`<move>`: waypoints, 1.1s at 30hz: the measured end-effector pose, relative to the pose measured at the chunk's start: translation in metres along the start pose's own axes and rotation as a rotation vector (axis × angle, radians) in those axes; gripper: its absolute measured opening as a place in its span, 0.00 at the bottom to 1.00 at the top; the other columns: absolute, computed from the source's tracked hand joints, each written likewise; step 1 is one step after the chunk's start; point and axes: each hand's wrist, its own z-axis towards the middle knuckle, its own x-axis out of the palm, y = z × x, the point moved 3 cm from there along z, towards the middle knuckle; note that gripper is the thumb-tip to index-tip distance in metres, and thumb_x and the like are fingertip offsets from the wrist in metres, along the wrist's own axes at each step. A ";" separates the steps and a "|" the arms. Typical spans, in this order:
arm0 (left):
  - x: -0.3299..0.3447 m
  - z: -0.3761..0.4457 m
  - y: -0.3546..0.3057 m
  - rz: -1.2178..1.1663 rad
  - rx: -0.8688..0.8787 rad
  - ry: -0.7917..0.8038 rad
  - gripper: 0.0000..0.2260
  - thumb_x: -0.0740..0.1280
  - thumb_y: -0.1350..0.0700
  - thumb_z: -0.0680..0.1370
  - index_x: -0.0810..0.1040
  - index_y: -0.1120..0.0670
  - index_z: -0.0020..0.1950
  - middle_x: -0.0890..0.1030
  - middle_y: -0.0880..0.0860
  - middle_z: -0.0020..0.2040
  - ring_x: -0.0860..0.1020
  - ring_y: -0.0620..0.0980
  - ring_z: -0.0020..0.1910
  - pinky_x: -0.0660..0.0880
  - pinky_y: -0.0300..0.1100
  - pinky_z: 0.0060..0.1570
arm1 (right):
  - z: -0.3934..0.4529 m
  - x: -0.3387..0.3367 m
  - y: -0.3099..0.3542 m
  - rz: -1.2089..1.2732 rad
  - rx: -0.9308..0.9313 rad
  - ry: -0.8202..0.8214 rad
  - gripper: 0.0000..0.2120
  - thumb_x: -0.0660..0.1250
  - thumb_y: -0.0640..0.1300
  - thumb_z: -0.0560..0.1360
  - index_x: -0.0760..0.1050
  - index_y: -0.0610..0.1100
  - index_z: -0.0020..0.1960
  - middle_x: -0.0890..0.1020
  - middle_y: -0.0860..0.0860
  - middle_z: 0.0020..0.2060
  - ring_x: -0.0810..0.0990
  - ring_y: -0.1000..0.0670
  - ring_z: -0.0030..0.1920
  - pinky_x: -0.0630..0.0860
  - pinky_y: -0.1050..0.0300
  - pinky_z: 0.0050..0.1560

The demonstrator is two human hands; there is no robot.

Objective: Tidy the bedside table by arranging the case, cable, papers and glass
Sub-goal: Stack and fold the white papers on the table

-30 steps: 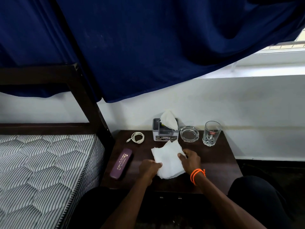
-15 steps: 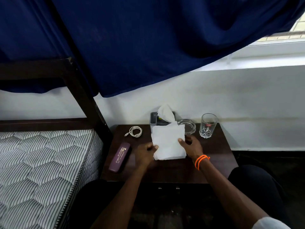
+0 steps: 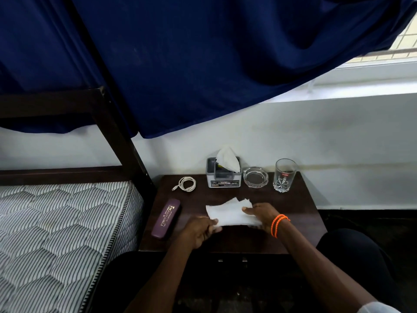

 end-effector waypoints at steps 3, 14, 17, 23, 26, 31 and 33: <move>0.002 -0.007 -0.003 0.029 -0.001 0.006 0.06 0.66 0.71 0.79 0.78 0.61 0.51 0.83 0.60 0.45 0.83 0.48 0.25 0.66 0.27 0.16 | 0.003 0.001 -0.002 -0.024 0.019 0.011 0.18 0.74 0.30 0.72 0.76 0.23 0.59 0.82 0.30 0.52 0.81 0.38 0.48 0.80 0.40 0.55; 0.002 -0.026 -0.028 0.750 0.764 -0.286 0.08 0.71 0.57 0.78 0.86 0.50 0.56 0.87 0.46 0.49 0.84 0.42 0.48 0.75 0.29 0.46 | 0.000 0.006 0.021 0.036 -0.285 -0.008 0.12 0.72 0.27 0.72 0.82 0.36 0.54 0.86 0.38 0.52 0.84 0.39 0.52 0.82 0.42 0.55; 0.002 -0.020 -0.027 0.584 0.792 -0.309 0.08 0.72 0.60 0.76 0.87 0.49 0.51 0.86 0.43 0.42 0.81 0.33 0.40 0.73 0.24 0.40 | -0.004 0.007 0.029 0.027 -0.380 -0.037 0.12 0.73 0.29 0.72 0.84 0.43 0.49 0.88 0.45 0.46 0.86 0.47 0.46 0.83 0.55 0.43; 0.004 -0.010 -0.029 0.296 0.722 -0.306 0.13 0.75 0.62 0.76 0.79 0.47 0.36 0.82 0.53 0.36 0.81 0.49 0.32 0.80 0.39 0.33 | -0.013 0.011 0.041 -0.145 -0.541 -0.137 0.10 0.75 0.32 0.72 0.83 0.47 0.45 0.87 0.47 0.42 0.85 0.49 0.43 0.82 0.56 0.46; 0.004 -0.004 -0.027 0.172 0.692 -0.267 0.07 0.74 0.65 0.76 0.81 0.57 0.39 0.82 0.54 0.36 0.84 0.52 0.35 0.78 0.33 0.30 | -0.016 0.014 0.044 -0.194 -0.606 -0.162 0.11 0.75 0.32 0.72 0.82 0.48 0.44 0.86 0.52 0.39 0.84 0.52 0.41 0.81 0.59 0.44; 0.006 -0.003 -0.026 0.191 0.692 -0.210 0.04 0.73 0.67 0.77 0.83 0.59 0.47 0.86 0.56 0.41 0.85 0.45 0.36 0.80 0.34 0.38 | -0.013 0.017 0.040 -0.199 -0.604 -0.106 0.14 0.74 0.32 0.71 0.81 0.43 0.56 0.87 0.48 0.47 0.85 0.49 0.48 0.81 0.52 0.50; 0.006 -0.002 -0.024 0.190 0.675 -0.204 0.08 0.73 0.67 0.76 0.82 0.54 0.46 0.86 0.55 0.43 0.86 0.49 0.39 0.82 0.37 0.40 | -0.011 0.016 0.035 -0.189 -0.584 -0.073 0.18 0.75 0.31 0.70 0.80 0.43 0.57 0.86 0.47 0.48 0.84 0.49 0.49 0.81 0.54 0.49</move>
